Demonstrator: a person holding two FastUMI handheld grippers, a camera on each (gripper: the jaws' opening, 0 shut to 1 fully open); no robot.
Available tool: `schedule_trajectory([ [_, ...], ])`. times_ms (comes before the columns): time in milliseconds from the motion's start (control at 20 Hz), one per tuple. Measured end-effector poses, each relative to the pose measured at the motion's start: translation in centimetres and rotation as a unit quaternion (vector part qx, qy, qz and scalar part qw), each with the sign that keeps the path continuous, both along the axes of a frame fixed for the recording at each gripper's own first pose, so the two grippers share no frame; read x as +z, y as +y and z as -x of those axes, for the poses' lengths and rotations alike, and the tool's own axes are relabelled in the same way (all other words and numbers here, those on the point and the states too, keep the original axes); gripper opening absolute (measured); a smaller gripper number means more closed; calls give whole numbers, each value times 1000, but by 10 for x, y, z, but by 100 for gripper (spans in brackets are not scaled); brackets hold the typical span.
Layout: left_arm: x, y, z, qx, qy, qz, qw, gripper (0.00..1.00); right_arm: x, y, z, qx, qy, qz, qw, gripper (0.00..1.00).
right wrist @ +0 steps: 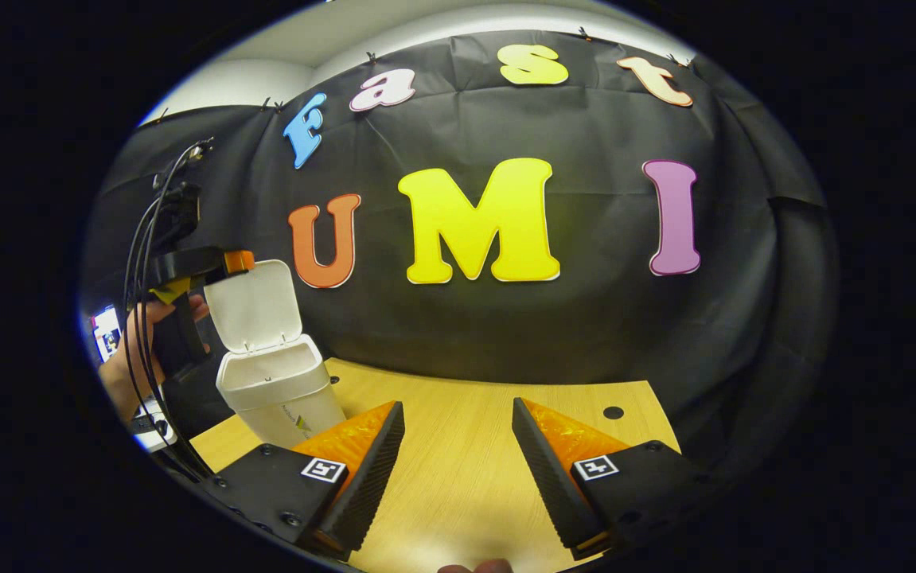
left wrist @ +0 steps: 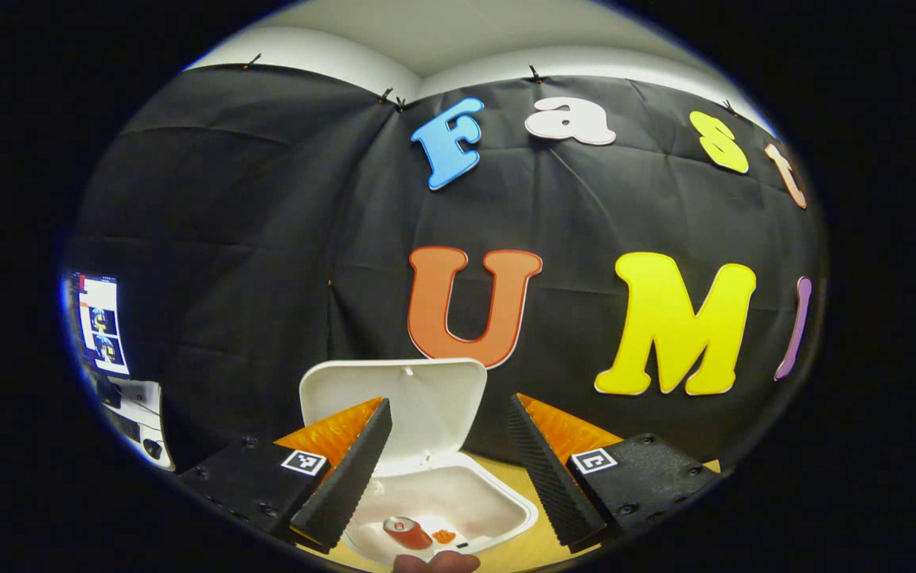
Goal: Press the lid of the desktop garbage bin to open it, pick up the crumpled paper on the desktop and throw it into the bin, then pick up the pop can on the desktop and drop it into the bin, and finally close the garbage bin lid.
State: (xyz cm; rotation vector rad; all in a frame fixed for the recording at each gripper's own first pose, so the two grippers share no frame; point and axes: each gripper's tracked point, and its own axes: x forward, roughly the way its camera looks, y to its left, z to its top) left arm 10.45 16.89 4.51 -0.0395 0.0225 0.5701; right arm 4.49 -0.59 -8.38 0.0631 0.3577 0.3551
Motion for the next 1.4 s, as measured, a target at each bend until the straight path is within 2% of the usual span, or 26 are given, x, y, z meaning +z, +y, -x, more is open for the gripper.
schedule_trajectory([
  [300, 37, 58, -24, 77, -1, -14, 997, 94, 28, 31, -24, 33, -12, -15, 999, 88],
  [400, 26, 79, -43, 90, 28, 19, 995, 94, 35, 47, -22, 55, -11, -18, 998, 88],
  [500, 18, 93, -50, 103, 47, 38, 993, 95, 36, 48, -21, 59, -10, -15, 998, 88],
  [600, -5, 103, -66, 106, 100, 45, 988, 96, 32, 41, -20, 50, -4, -14, 999, 88],
  [750, -28, 96, -64, 108, 128, 76, 983, 96, 28, 33, -20, 38, 5, -20, 999, 88],
  [1050, -35, 70, -46, 99, 135, 66, 984, 97, 22, 28, -7, 38, 6, -24, 999, 88],
  [1400, -90, 13, -9, 72, 151, 80, 983, 99, 14, 18, 10, 54, 11, -18, 998, 88],
])
